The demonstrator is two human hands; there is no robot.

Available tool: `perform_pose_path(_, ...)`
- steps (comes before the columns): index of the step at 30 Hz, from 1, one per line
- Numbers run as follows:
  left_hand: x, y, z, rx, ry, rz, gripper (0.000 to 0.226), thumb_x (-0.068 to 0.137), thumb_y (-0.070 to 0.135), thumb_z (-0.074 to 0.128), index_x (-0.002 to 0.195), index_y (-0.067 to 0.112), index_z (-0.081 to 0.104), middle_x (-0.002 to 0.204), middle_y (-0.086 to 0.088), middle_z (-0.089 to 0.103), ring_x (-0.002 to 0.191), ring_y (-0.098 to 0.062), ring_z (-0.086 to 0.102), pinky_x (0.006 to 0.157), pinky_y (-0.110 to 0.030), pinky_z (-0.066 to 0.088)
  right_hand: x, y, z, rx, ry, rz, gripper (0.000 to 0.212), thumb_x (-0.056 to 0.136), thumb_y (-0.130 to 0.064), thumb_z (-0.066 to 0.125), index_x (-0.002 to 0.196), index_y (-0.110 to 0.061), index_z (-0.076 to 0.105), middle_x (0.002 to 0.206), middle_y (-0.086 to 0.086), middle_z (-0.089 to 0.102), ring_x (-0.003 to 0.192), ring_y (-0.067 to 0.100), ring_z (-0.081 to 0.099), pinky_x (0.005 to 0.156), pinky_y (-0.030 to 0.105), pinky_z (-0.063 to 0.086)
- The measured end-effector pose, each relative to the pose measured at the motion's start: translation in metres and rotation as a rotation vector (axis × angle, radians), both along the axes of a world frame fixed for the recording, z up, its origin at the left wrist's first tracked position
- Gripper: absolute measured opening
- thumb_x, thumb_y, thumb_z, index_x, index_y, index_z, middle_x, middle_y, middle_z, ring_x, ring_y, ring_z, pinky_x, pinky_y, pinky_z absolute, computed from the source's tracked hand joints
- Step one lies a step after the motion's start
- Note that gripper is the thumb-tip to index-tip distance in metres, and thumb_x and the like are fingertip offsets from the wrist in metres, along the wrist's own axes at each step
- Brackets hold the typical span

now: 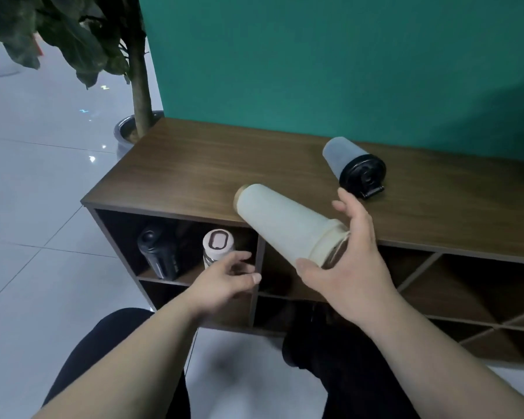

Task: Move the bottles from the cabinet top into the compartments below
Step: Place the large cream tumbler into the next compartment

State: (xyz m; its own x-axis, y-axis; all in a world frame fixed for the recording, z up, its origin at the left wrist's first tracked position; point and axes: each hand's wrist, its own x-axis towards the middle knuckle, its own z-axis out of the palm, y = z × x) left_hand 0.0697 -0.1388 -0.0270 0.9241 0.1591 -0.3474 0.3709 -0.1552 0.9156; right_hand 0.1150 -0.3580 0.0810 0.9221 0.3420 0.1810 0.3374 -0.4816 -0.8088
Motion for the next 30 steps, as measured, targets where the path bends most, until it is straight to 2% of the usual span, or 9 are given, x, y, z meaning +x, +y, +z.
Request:
perform_pose_path(3,-0.013,-0.001,-0.009,0.114,0.019,-0.045,0.099,0.059,0.039,0.087,0.146,0.032,0.04,0.126,0.001,0.067,0.112,-0.015,0.068,0.1,-0.038,0.056,-0.017,-0.034,0.006,-0.031,0.069,0.064,0.097,0.065,-0.024,0.084,0.135,-0.06,0.027,0.137,-0.031,0.038,0.118,-0.019,0.04,0.088,0.013,0.038)
perform_pose_path(5,-0.015,-0.002,-0.019,0.226,0.013,-0.085,0.106,0.055,0.038,0.086,0.148,0.035,0.036,0.128,0.004,0.066,0.115,-0.018,0.068,0.101,-0.044,0.057,-0.024,-0.047,0.001,-0.094,0.115,0.102,0.088,0.065,-0.024,0.084,0.128,-0.059,0.034,0.131,-0.033,0.041,0.117,-0.015,0.044,0.084,0.011,0.039)
perform_pose_path(10,-0.001,-0.019,-0.047,0.35,0.026,-0.384,0.113,0.067,0.032,0.092,0.158,0.038,0.026,0.149,0.008,0.05,0.13,-0.01,0.057,0.11,-0.029,0.049,-0.017,-0.041,-0.036,-0.368,0.148,0.111,0.073,0.063,-0.041,0.078,0.122,-0.057,0.036,0.124,-0.033,0.035,0.106,0.002,0.054,0.081,0.023,0.048)
perform_pose_path(14,0.022,-0.048,-0.07,0.41,0.013,-0.355,0.103,0.069,0.029,0.093,0.156,0.023,0.037,0.138,0.004,0.047,0.132,-0.011,0.044,0.097,-0.008,0.03,0.013,-0.02,-0.058,-0.371,0.199,0.019,0.075,0.061,-0.046,0.073,0.126,-0.054,0.038,0.126,-0.023,0.039,0.104,0.011,0.057,0.085,0.035,0.052)
perform_pose_path(19,0.063,-0.07,-0.114,0.308,0.049,-0.188,0.074,0.059,0.038,0.092,0.125,0.03,0.06,0.117,0.006,0.069,0.115,-0.023,0.068,0.09,-0.043,0.061,0.052,-0.007,-0.081,-0.295,0.237,-0.032,0.083,0.06,-0.05,0.08,0.133,-0.049,0.042,0.128,-0.022,0.039,0.109,0.005,0.053,0.084,0.029,0.046)
perform_pose_path(23,0.081,-0.071,-0.141,0.277,-0.028,-0.207,0.075,0.066,0.026,0.092,0.133,0.031,0.06,0.123,0.008,0.073,0.115,-0.013,0.071,0.09,-0.042,0.064,0.064,-0.015,-0.107,-0.175,0.368,0.049,0.108,0.045,-0.053,0.084,0.142,-0.054,0.036,0.136,-0.027,0.048,0.124,-0.004,0.049,0.099,0.023,0.041)
perform_pose_path(25,0.089,-0.071,-0.14,0.269,0.005,-0.212,0.066,0.068,0.015,0.091,0.128,0.027,0.064,0.119,0.005,0.075,0.114,-0.016,0.071,0.09,-0.043,0.063,0.071,-0.017,-0.12,-0.127,0.403,0.064,0.098,0.043,-0.054,0.085,0.128,-0.066,0.038,0.134,-0.025,0.055,0.124,-0.007,0.052,0.099,0.018,0.042)
perform_pose_path(28,0.103,-0.067,-0.143,0.283,0.058,-0.243,0.061,0.07,0.031,0.088,0.126,0.032,0.064,0.116,0.013,0.074,0.112,-0.007,0.069,0.095,-0.03,0.06,0.08,-0.014,-0.134,-0.117,0.398,0.037,0.088,0.05,-0.041,0.091,0.118,-0.063,0.04,0.122,-0.028,0.061,0.113,-0.012,0.055,0.087,0.011,0.044)
perform_pose_path(30,0.109,-0.064,-0.145,0.292,0.089,-0.251,0.049,0.076,0.031,0.084,0.119,0.029,0.061,0.105,0.023,0.068,0.102,0.002,0.065,0.084,-0.003,0.048,0.084,-0.008,-0.142,-0.142,0.381,0.012,0.088,0.052,-0.039,0.091,0.118,-0.062,0.038,0.12,-0.028,0.061,0.113,-0.006,0.057,0.091,0.02,0.048)
